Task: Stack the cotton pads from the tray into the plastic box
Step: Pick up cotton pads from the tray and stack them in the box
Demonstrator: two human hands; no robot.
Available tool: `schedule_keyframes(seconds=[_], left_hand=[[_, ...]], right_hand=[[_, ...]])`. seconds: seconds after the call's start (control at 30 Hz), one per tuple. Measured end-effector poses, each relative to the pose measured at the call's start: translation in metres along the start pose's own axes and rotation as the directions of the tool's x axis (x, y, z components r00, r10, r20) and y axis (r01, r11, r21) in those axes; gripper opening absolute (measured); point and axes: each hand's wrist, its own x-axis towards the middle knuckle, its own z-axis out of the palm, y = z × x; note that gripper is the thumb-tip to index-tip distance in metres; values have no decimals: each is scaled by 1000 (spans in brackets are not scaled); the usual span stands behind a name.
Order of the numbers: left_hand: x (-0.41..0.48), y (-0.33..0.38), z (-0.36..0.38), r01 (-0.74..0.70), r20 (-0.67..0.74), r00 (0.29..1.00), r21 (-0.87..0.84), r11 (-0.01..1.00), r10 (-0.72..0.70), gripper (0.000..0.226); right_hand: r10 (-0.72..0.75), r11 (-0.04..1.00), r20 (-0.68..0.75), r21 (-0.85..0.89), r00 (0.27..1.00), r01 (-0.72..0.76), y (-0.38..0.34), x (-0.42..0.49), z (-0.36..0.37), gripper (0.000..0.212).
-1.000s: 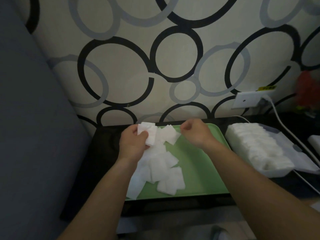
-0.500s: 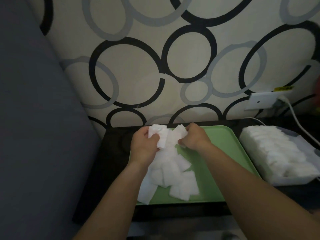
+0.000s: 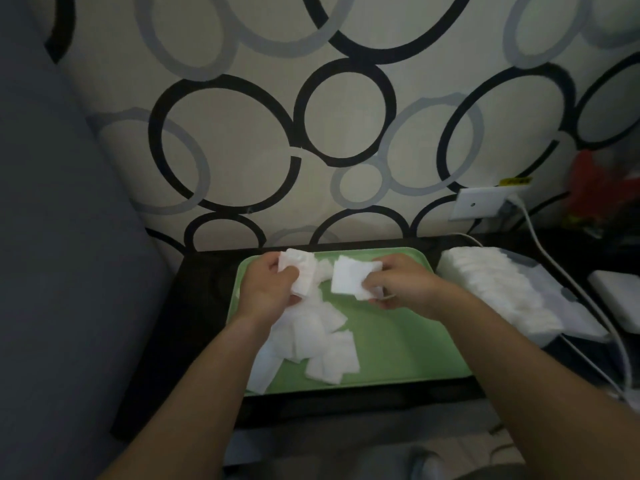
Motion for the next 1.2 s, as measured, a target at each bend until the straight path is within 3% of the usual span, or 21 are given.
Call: schedule_keyframes(seconds=[0.13,0.47,0.63,0.97,1.1,1.2], left_hand=[[-4,-2,10,13,48,999,34,999,-14,20],[-8,1,24,-28,202,979,86,996,10,23],[-17,9,26,-53,328,944,50,997,34,16],[-22,13,29,-40,364,931,68,997,12,18],[-22,16,32,68,352,933,14,998,-69,22],[-23,16,32,68,428,902,3,998,-62,21]], right_hand=[[-18,983,103,-180,994,37,20,-12,-1,7],[-194,979,113,84,975,185,8,-20,-3,16],[-298,950,34,110,954,292,6,-18,0,15],[-241,959,-118,123,963,255,8,-12,1,15],[-242,962,-152,95,958,258,9,-11,0,13],[-231,962,-159,113,960,250,9,-10,1,12]])
